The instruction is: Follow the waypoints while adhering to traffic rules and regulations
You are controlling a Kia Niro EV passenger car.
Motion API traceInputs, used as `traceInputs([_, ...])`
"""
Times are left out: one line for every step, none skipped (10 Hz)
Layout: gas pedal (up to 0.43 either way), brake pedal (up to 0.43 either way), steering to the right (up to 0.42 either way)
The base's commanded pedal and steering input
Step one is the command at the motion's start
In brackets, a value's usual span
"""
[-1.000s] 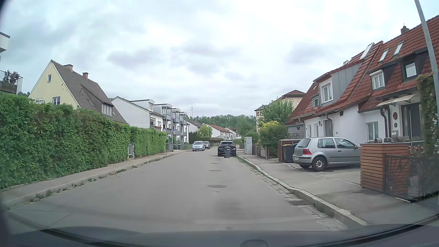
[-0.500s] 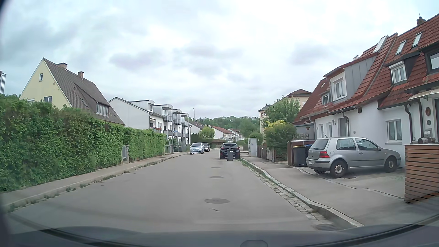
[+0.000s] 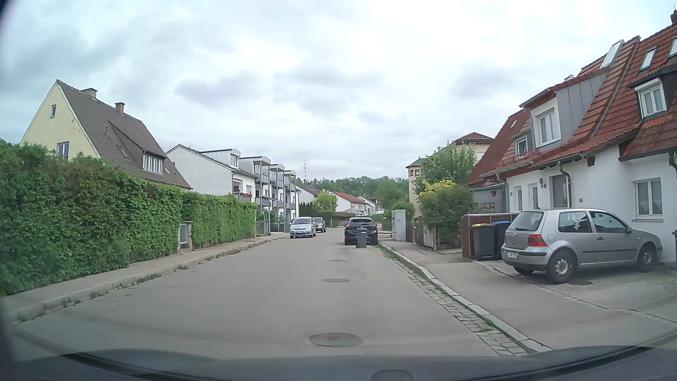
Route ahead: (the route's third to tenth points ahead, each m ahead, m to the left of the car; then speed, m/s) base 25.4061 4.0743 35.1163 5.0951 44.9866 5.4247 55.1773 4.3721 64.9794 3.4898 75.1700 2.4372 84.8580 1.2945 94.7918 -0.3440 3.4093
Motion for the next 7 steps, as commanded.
traceInputs([0.000,0.000,-0.025])
traceInputs([0.000,0.000,-0.025])
traceInputs([0.000,0.000,-0.025])
traceInputs([0.000,0.000,-0.025])
traceInputs([0.000,0.000,-0.026])
traceInputs([0.000,0.000,-0.029])
traceInputs([0.000,0.000,-0.030])
